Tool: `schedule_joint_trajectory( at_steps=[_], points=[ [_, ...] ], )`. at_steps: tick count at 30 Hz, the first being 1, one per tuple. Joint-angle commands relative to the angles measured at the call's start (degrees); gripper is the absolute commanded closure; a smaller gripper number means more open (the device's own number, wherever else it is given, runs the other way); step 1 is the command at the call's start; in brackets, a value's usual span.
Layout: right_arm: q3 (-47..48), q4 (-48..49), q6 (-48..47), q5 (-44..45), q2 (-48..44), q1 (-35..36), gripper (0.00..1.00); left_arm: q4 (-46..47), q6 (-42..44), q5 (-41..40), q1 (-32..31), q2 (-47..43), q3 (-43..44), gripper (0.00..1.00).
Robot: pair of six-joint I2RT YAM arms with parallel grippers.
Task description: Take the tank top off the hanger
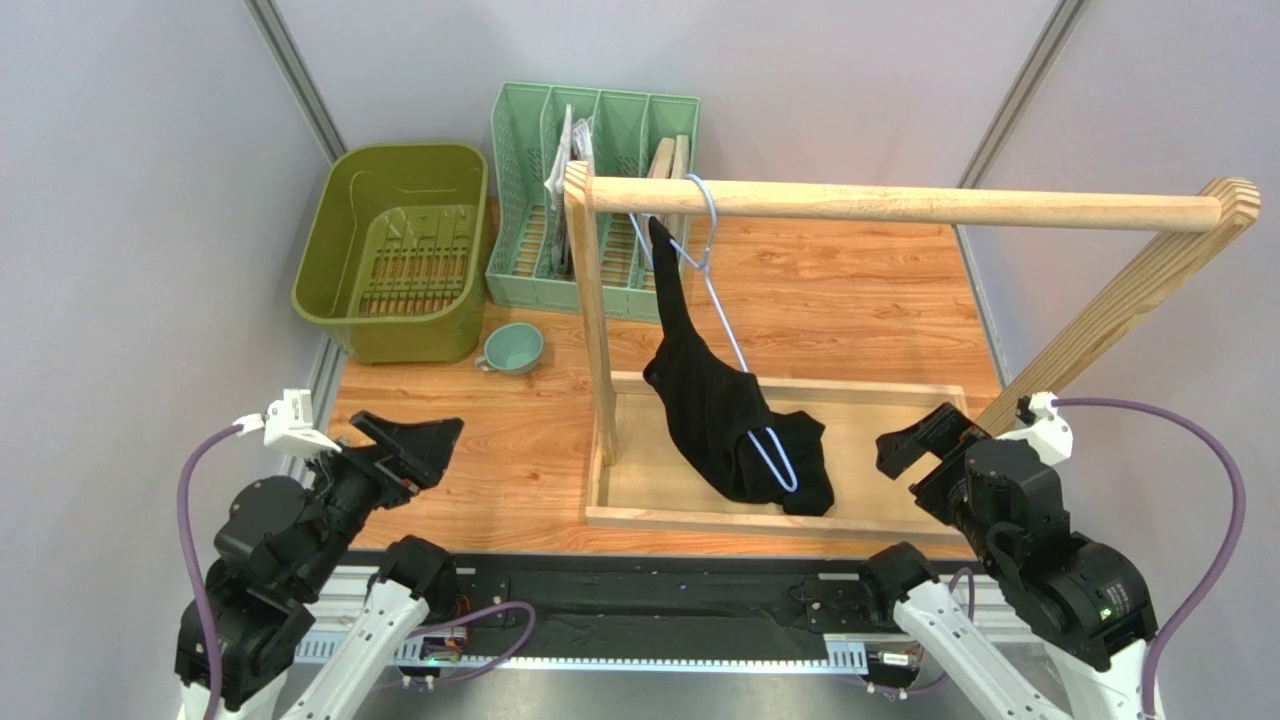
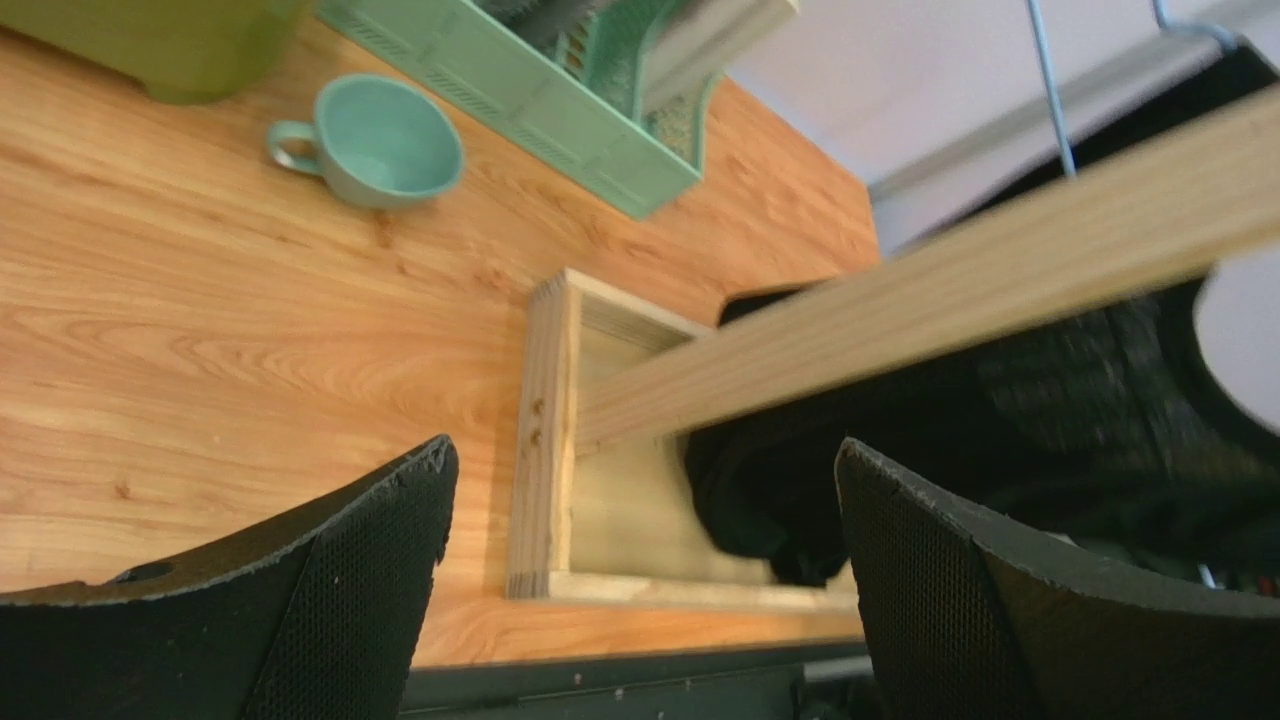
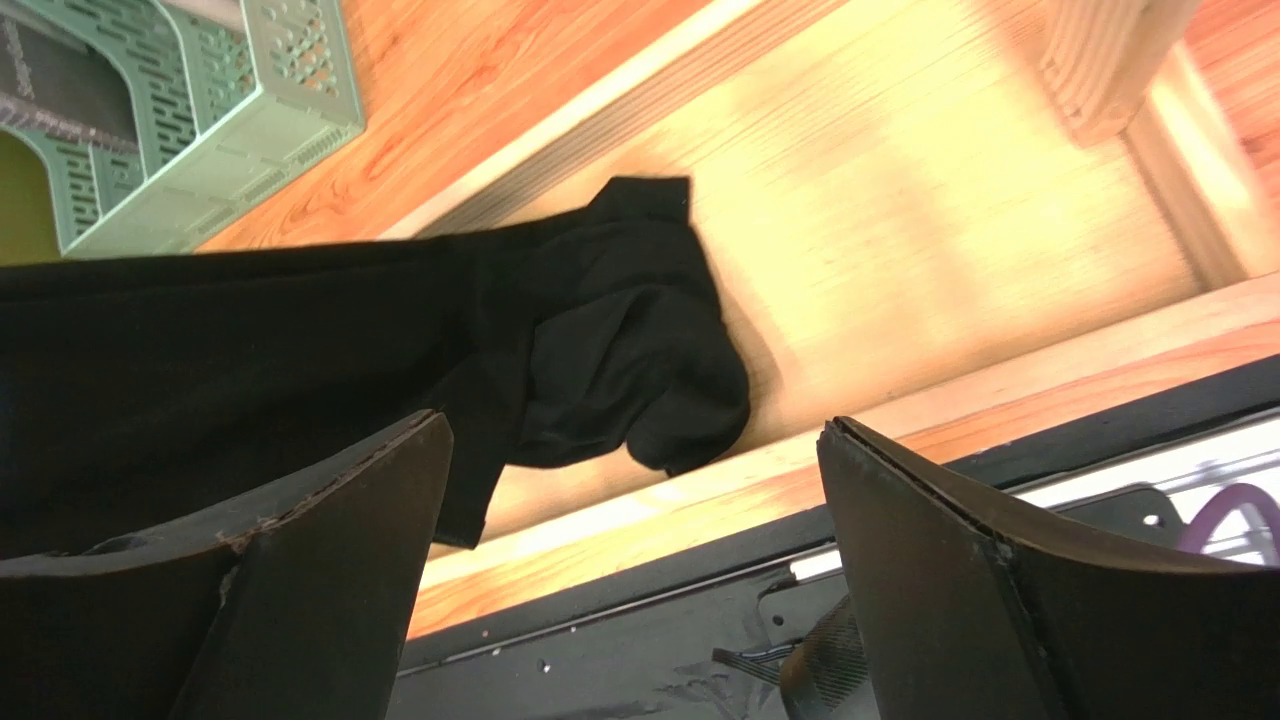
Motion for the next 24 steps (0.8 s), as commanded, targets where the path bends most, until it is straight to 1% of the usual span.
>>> schedule_joint_trajectory(
  at_steps=[1,2,3,5,6,8,9,12,13,14,15,16,18,19,20,22,23,24],
  points=[
    [3.74,-4.04,-1.62,5.03,4.2,0.32,0.0,-3.2,7.58,12.49,-0.05,-1.52,4.21,0.01],
    [5.49,-4.39,-2.14,4.86,5.08,0.24,0.0,-4.86,8.63,12.94,-0.05,-2.22,4.57,0.01],
    [6.29,-3.7,-5.54,2.86,5.79,0.32,0.0,-5.48,8.12,10.68,-0.13,-3.8,4.92,0.01],
    [8.22,-0.89,-10.03,-1.62,7.55,0.33,0.0,-5.67,8.55,9.96,-0.13,-5.91,5.01,0.01],
    [8.76,-0.01,-13.8,-6.08,8.08,0.24,0.0,-5.23,9.34,9.87,-0.13,-6.97,4.49,0.01],
    [9.37,2.45,-17.15,-11.11,8.87,0.32,0.0,-4.53,9.87,10.92,-0.05,-9.17,4.31,0.01],
    [9.38,3.76,-20.83,-18.45,8.7,0.24,0.0,-4.7,10.4,12.23,-0.05,-9.09,4.74,0.01],
    [8.41,11.58,-22.71,-30.78,4.58,0.32,0.0,-6.19,11.63,14.69,-0.05,-7.25,6.06,0.01],
    [8.76,15.52,-23.06,-32.82,3.26,0.24,0.0,-7.06,11.98,15.31,-0.05,-6.72,6.5,0.01],
    [9.2,17.64,-23.5,-36.76,1.33,0.15,0.0,-7.42,12.33,15.75,-0.13,-6.19,6.77,0.01],
    [10.51,19.49,-24.11,-38.8,0.7,0.24,0.0,-7.77,12.77,16.63,-0.05,-5.4,7.2,0.01],
    [11.13,23.69,-24.55,-40.91,0.35,0.24,0.0,-7.95,13.3,16.99,-0.13,-5.13,7.38,0.01],
    [13.58,26.27,-25.08,-46.36,2.27,0.24,0.0,-7.95,13.74,18.74,-0.05,-4.69,7.47,0.01],
    [16.73,27.15,-26.04,-48.38,3.59,0.32,0.0,-7.43,14.09,19.53,-0.13,-4.43,7.3,0.01],
    [18.76,27.42,-26.49,-52.23,5.34,0.33,0.0,-7.25,14.27,20.23,-0.13,-4.34,7.03,0.01],
    [23.06,28.21,-27.01,-55.85,10.0,0.24,0.0,-6.29,14.45,22.61,-0.05,-4.17,6.59,0.01],
    [24.3,28.39,-27.45,-60.22,11.67,0.24,0.0,-6.02,14.53,23.31,-0.13,-4.16,6.16,0.01],
    [25.45,28.56,-27.63,-62.44,15.25,0.24,0.01,-5.67,14.45,24.8,-0.05,-4.08,5.8,0.01]
  ],
)
